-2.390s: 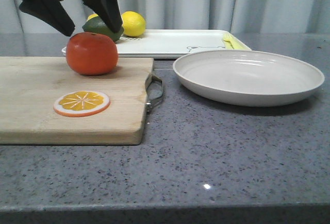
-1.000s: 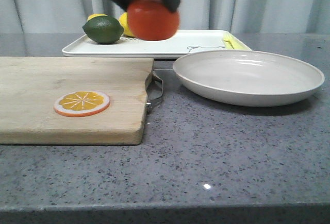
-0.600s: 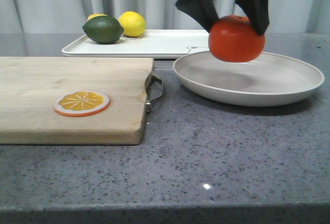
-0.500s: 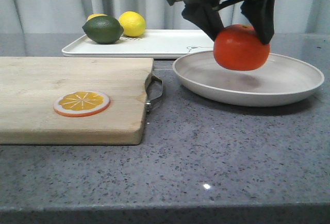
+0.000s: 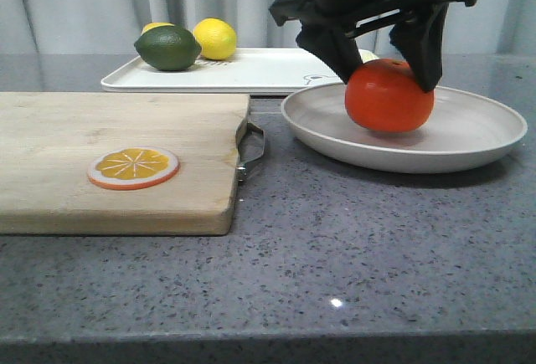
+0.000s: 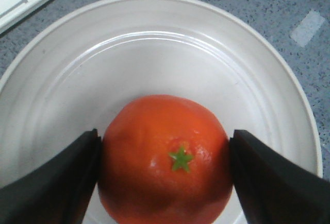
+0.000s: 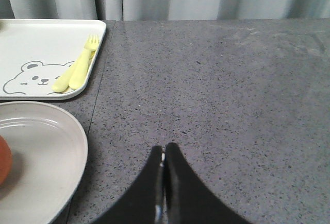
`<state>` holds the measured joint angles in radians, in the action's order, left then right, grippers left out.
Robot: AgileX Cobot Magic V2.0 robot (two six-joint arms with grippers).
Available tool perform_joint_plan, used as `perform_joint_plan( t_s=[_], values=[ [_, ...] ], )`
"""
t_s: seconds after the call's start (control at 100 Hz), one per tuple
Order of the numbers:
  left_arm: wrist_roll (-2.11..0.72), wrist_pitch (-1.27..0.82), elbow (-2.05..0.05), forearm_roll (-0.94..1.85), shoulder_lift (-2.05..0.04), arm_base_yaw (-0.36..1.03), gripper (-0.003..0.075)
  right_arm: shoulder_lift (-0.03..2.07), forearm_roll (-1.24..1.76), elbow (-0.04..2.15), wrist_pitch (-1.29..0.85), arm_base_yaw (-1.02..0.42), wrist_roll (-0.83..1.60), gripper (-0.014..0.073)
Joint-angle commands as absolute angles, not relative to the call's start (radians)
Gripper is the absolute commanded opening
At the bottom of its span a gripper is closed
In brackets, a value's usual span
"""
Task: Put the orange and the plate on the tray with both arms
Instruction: 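Carry the orange over the white plate and lower it in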
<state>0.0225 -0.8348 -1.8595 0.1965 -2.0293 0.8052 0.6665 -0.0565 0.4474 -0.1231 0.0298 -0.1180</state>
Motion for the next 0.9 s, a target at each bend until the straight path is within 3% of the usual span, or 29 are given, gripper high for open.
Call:
perform_joint_plan(
  t_s=[0.0, 0.21, 0.89],
  values=[
    [0.015, -0.788, -1.894, 0.216, -1.973, 0.813, 0.0429, 0.674, -0.064, 0.486, -0.052, 0.033, -0.118, -0.006],
    [0.015, -0.788, -1.894, 0.216, -1.973, 0.813, 0.0519, 0.674, -0.064, 0.486, -0.052, 0.033, -0.118, -0.006],
    [0.015, -0.789, -1.894, 0.219, -1.937, 0.813, 0.0527, 0.674, -0.064, 0.486, -0.052, 0.033, -0.118, -0.006]
  ],
)
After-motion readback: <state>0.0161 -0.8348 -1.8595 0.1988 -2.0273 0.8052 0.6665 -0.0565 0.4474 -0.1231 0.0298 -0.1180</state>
